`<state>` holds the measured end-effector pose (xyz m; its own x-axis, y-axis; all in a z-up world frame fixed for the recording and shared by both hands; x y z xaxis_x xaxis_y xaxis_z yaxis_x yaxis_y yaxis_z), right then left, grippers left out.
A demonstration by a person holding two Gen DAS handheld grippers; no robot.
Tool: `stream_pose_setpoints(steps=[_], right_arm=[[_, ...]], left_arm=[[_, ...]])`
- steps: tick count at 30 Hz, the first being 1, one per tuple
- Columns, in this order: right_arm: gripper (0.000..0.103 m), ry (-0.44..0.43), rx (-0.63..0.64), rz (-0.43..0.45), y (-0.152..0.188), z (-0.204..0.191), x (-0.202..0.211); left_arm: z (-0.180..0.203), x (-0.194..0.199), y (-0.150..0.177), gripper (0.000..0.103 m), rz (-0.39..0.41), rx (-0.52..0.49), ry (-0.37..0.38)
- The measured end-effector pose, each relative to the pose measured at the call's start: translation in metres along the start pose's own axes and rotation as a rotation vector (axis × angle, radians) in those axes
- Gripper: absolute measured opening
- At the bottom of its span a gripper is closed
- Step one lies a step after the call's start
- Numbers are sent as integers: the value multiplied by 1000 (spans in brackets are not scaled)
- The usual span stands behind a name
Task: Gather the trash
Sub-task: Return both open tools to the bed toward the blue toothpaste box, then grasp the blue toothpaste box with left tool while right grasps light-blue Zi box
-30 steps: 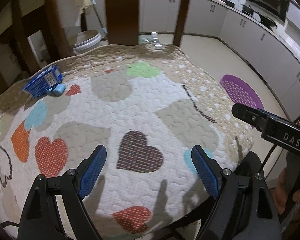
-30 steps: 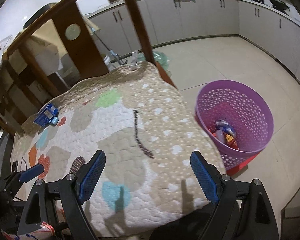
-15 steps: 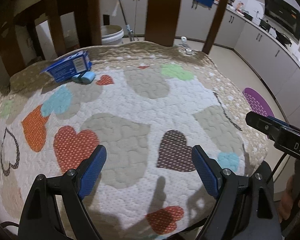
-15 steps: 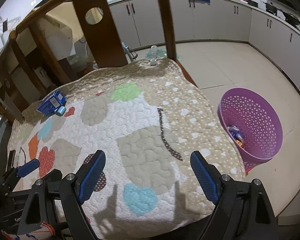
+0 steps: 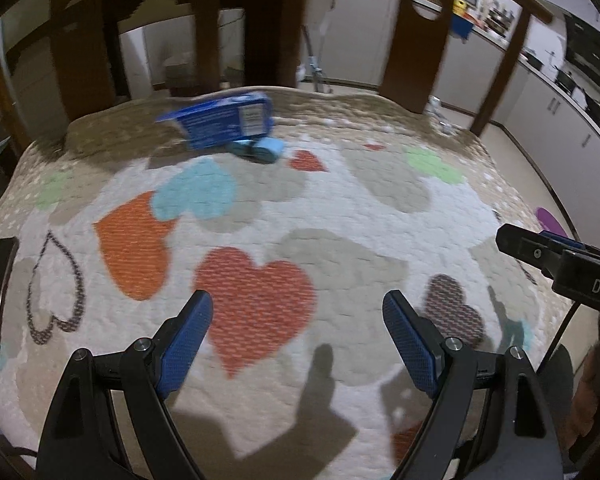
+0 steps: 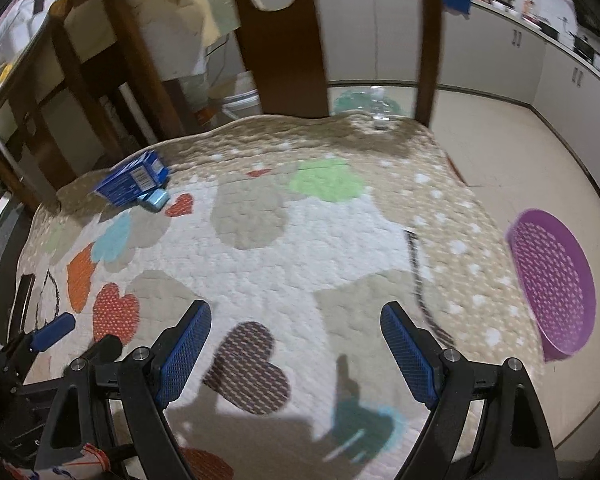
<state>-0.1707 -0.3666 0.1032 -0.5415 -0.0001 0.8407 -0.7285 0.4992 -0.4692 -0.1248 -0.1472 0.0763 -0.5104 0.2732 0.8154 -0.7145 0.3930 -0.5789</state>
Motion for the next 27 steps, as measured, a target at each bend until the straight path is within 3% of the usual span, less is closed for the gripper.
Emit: stream_pose_setpoints(steps=[6, 9, 17, 22, 27], right_arm=[[90, -47, 72, -22, -11, -39, -25], [90, -88, 105, -30, -22, -63, -38], [90, -198, 173, 24, -79, -135, -74], [90, -247, 202, -5, -114, -185, -124], [90, -308, 197, -67, -123, -218, -160]], left_arm=[[-55, -7, 9, 86, 8, 79, -57], [-78, -12, 18, 86, -15, 155, -37], [-104, 2, 25, 86, 10, 229, 4], [-124, 11, 31, 86, 19, 275, -2], [-148, 16, 41, 86, 13, 329, -44]])
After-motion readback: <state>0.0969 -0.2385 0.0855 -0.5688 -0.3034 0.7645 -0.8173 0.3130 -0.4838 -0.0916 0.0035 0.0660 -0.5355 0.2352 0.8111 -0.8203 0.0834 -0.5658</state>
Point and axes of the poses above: each gripper's, at about its wrist camera, not at the fingertips, and x roughly against the way its jaws point, z to its right, y to its underside, the point moved 1 cm from there along -x, roughly the way its jaws point, and after that the axes turned 9 degrees about -x, right-handed, at the moved point
